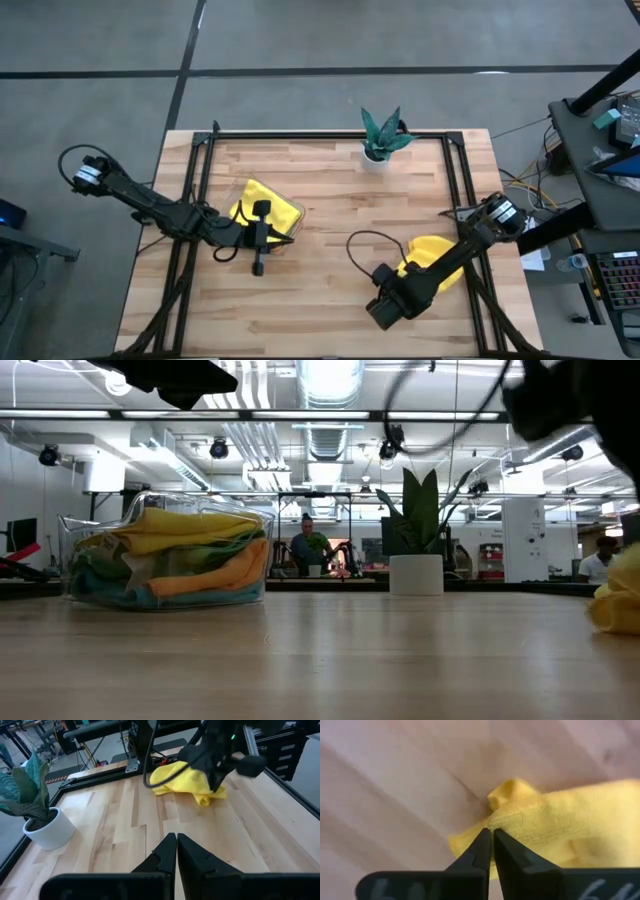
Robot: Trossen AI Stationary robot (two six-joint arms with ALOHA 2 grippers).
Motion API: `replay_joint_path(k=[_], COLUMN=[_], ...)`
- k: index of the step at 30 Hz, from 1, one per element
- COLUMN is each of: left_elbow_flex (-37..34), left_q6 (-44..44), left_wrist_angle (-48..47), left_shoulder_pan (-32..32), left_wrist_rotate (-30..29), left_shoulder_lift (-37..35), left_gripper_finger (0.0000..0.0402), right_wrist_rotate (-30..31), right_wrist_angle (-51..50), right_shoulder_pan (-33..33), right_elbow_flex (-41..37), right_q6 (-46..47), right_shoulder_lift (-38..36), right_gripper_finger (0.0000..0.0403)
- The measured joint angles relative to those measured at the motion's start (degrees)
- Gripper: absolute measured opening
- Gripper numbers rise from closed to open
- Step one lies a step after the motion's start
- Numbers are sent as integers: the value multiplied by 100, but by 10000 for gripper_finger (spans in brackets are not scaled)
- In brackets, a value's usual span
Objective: Fold microfiber towels
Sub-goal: Fold the yellow microfiber cloth
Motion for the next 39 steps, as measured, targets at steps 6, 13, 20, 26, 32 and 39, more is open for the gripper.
replay_joint_path(k=[6,13,20,26,32,39], left_elbow_flex=[0,-8,-26,-11,-9,40], left_q6=[5,307,863,1320,1677,2331], left_wrist_angle=[95,876,1690,1829,2451,3399], left_shoulder_pan=[0,0,0,14,139,501], left_wrist_rotate=[-2,-2,118,508,481,455], left_shoulder_lift=[0,0,0,83,704,1931], left_gripper_finger=[0,0,0,49,138,201], right_wrist_rotate=[1274,3531,5371,6040,6145,6145], right_wrist_angle=[-370,-359,145,759,891,889], right_shoulder_pan=[0,13,-2,-39,-120,-116], right_elbow_flex=[654,1033,1095,1095,1093,1093], right_q6=[-826,-2168,-3789,-4779,-5085,-5088], right_shoulder_lift=[-330,-1033,-1768,-2078,-2087,-2087], right_gripper_finger=[9,9,9,9,9,8])
